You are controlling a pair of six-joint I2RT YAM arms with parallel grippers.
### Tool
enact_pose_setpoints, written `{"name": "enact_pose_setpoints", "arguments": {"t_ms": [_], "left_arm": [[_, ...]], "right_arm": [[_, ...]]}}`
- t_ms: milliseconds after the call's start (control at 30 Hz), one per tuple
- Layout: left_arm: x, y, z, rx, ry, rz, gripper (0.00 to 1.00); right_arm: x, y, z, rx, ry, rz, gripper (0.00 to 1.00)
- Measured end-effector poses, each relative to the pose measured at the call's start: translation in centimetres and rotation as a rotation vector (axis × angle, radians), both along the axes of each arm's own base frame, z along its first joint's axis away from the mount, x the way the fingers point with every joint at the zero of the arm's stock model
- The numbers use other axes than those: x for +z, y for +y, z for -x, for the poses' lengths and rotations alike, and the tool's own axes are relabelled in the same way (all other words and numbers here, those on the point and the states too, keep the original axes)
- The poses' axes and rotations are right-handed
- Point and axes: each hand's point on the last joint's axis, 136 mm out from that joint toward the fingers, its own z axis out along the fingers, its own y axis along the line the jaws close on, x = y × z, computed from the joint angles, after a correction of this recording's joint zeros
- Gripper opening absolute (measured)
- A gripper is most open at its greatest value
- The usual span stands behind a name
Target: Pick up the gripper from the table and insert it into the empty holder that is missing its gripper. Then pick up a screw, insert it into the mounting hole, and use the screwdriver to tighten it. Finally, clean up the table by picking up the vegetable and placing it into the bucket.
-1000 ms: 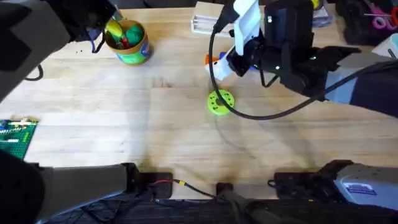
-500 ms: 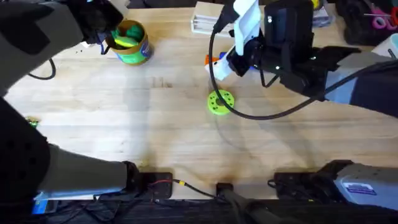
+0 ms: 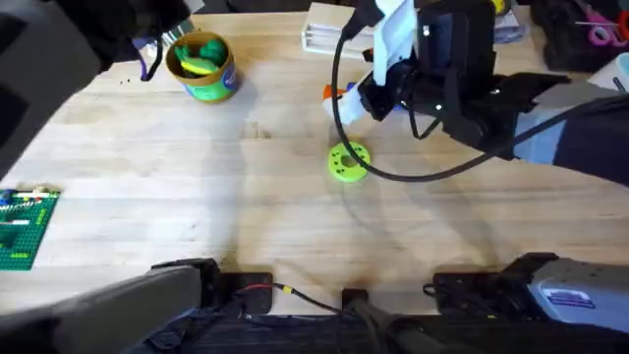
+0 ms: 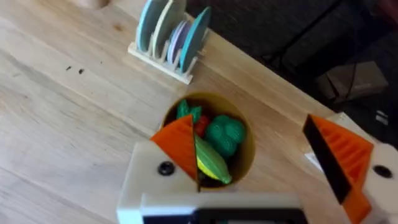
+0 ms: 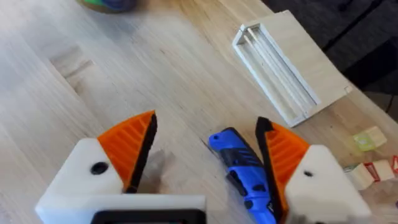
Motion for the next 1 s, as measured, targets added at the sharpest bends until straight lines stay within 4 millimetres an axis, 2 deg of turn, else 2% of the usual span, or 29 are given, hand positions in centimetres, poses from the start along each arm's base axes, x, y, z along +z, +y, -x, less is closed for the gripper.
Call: {"name": "enact_pose_setpoints", "arguments": {"t_ms": [167, 233, 267, 333, 433, 500, 567, 600, 633, 800, 867, 1000], "left_arm": [[2.7, -3.2, 3.9, -0.161, 0.032, -0.136, 0.996], [3.1, -4.5, 5.4, -0.230, 0.053, -0.188, 0.992], [3.3, -5.1, 6.0, -0.260, 0.061, -0.208, 0.956], [3.7, -6.4, 7.4, -0.326, 0.073, -0.250, 0.802], [4.2, -8.3, 9.4, -0.424, 0.078, -0.304, 0.330], [4.5, -9.4, 10.8, -0.476, 0.084, -0.327, 0.051], [4.6, -10.2, 12.1, -0.522, 0.087, -0.343, 0.007], [4.7, -10.5, 12.7, -0.540, 0.090, -0.351, 0.052], [4.8, -10.8, 13.3, -0.557, 0.090, -0.357, 0.148], [5.1, -11.3, 15.2, -0.596, 0.087, -0.364, 0.934], [5.3, -11.2, 15.7, -0.597, 0.083, -0.366, 0.990], [5.4, -11.1, 16.1, -0.597, 0.080, -0.366, 0.994]], "right_arm": [[-1.9, -1.6, 1.3, -0.085, 0.190, -0.007, 0.991], [-2.1, -2.5, 2.0, -0.113, 0.268, 0.017, 0.991], [-1.8, -2.9, 2.2, -0.127, 0.305, 0.030, 0.992], [-0.6, -3.3, 2.4, -0.147, 0.350, 0.044, 0.991], [2.3, -3.8, 2.2, -0.165, 0.369, 0.044, 0.991], [4.2, -3.9, 2.2, -0.171, 0.364, 0.035, 0.991], [5.8, -4.0, 2.3, -0.174, 0.356, 0.027, 0.992], [6.5, -4.0, 2.3, -0.174, 0.351, 0.023, 0.992], [7.0, -4.1, 2.4, -0.174, 0.346, 0.020, 0.992], [8.3, -4.2, 2.7, -0.174, 0.325, 0.004, 0.992], [8.4, -4.2, 2.7, -0.174, 0.323, 0.003, 0.992], [8.3, -4.2, 2.8, -0.174, 0.325, 0.004, 0.991]]}}
